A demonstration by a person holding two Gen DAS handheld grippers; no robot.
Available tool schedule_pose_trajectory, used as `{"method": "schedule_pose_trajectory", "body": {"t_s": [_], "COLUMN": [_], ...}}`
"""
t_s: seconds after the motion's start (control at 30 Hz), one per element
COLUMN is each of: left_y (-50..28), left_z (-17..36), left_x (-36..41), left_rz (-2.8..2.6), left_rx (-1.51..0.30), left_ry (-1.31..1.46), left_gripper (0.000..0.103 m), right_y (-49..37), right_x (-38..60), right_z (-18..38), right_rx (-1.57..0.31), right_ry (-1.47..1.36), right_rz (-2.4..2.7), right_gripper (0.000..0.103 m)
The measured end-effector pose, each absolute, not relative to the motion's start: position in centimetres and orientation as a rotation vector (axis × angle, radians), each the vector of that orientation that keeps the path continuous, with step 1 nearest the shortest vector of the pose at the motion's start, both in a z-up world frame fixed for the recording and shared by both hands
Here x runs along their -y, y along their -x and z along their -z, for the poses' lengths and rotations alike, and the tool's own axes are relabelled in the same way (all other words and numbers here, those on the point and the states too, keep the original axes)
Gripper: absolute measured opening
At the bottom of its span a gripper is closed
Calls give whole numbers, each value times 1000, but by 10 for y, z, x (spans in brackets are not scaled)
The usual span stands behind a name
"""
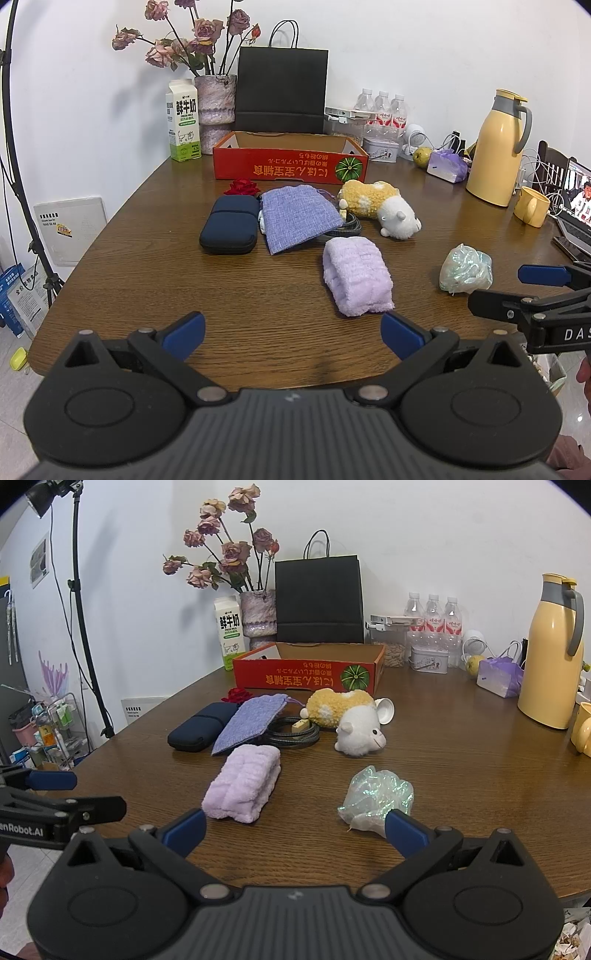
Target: Organize objects
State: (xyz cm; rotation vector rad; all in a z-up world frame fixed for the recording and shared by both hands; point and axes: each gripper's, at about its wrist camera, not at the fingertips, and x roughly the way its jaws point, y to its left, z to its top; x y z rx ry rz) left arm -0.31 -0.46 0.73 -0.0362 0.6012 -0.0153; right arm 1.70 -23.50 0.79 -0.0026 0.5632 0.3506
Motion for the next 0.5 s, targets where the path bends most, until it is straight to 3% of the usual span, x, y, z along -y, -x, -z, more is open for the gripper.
{"method": "schedule_pose_trajectory", "body": {"t_s": [0.5], "left_y": [3], "left_z": [-8], "left_x": [5], "left_rz": [14], "left_rx": [-603], "left_ry": [37], "left_gripper": [103], "right_y": [-17], "right_x": [234], "right_z": [-9], "right_rx": [-563], "right_ry": [4], "right_rz": [-351], "right_gripper": [103]}}
